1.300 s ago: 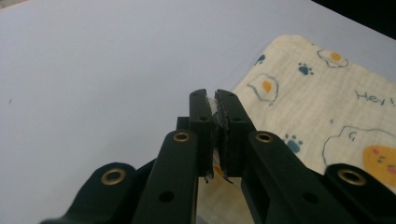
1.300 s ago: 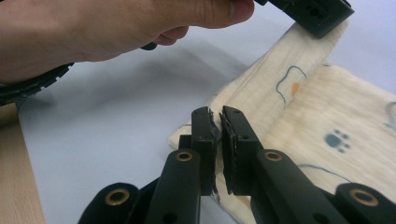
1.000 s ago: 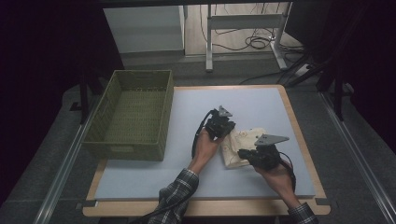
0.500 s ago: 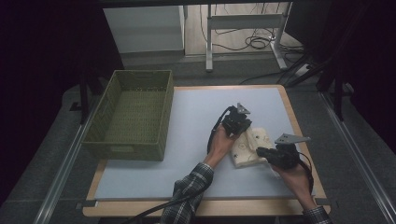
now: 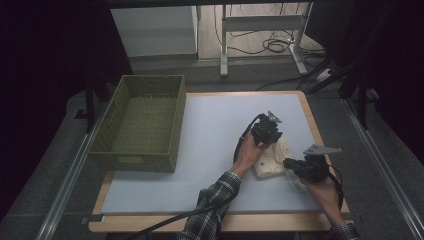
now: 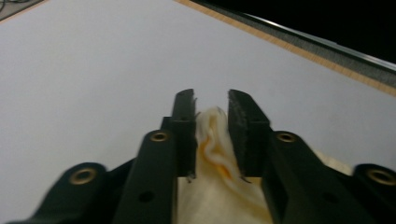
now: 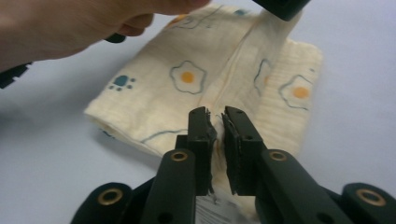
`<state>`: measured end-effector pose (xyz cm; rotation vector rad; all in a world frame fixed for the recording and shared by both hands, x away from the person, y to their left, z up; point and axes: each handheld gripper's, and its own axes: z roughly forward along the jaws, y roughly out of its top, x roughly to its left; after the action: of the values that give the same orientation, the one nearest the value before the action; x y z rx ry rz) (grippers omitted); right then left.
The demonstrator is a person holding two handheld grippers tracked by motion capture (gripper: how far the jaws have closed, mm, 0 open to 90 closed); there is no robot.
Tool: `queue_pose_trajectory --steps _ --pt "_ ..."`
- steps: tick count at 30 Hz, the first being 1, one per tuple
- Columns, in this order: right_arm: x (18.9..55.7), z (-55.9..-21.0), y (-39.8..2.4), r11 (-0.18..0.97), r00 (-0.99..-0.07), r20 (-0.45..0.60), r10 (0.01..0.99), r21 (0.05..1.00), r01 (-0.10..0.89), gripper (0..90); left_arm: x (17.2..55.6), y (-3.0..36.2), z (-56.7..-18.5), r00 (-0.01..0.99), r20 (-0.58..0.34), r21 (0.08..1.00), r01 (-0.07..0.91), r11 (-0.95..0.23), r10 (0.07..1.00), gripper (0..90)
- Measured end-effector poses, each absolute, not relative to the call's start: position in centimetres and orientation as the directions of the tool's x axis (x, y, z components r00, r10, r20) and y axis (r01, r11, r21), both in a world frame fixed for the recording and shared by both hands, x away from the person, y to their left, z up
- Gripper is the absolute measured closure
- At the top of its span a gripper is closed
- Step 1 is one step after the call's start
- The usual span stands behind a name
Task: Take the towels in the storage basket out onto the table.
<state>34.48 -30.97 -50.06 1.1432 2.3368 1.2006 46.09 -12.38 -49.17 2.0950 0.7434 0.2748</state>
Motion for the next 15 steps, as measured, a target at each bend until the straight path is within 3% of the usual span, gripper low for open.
queue_pose_trajectory --steps 5,15 --pt "34.3 -50.0 -32.1 0.335 -0.615 0.087 0.784 0.775 0.536 73.6 46.1 -11.6 -48.7 0.787 -0.086 0.809 0.413 -0.419 0.610 55.4" --pt "33.3 -48.8 -34.6 0.331 -0.561 0.038 0.827 0.774 0.540 63.0 45.8 -7.8 -48.6 0.761 -0.040 0.781 0.428 -0.455 0.647 44.5"
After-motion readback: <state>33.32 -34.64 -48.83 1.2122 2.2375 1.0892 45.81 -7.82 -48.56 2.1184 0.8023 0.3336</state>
